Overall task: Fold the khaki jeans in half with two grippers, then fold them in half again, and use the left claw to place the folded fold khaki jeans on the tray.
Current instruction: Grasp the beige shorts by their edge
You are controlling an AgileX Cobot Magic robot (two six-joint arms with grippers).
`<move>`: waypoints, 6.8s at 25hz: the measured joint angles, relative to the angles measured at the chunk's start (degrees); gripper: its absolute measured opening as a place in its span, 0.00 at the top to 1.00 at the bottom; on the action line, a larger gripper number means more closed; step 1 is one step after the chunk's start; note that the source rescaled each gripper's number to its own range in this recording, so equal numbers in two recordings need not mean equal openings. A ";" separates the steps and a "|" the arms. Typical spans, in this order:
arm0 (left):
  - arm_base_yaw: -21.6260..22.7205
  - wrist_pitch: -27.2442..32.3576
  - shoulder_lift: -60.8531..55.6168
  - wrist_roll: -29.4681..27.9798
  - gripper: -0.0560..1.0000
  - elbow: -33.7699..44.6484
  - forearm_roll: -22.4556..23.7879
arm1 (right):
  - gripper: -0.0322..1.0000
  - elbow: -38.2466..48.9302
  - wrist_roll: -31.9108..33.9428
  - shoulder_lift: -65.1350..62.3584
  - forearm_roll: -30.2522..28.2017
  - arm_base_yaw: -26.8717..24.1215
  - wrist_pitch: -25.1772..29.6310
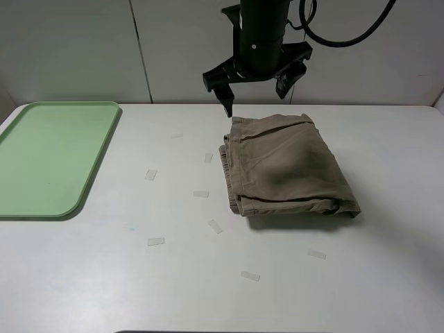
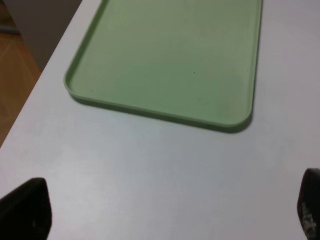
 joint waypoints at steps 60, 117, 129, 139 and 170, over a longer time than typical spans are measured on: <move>0.00 -0.05 0.00 0.00 0.02 0.00 0.00 | 0.00 72.39 -15.38 -104.29 11.13 -20.02 -1.54; 0.00 -0.05 0.00 0.00 0.02 0.00 0.59 | 0.00 79.05 -18.11 -118.80 11.32 -40.43 -10.99; 0.00 -0.30 16.80 2.23 0.02 -8.28 0.84 | 0.00 79.05 -18.11 -118.80 11.46 -40.43 -10.99; -4.92 -2.93 44.95 2.34 0.02 -23.77 1.02 | 0.00 79.05 -17.89 -118.80 12.45 -40.43 -10.99; -44.63 -34.00 102.05 -12.71 0.01 -39.27 -7.87 | 0.00 79.05 -17.72 -118.80 12.82 -40.43 -10.99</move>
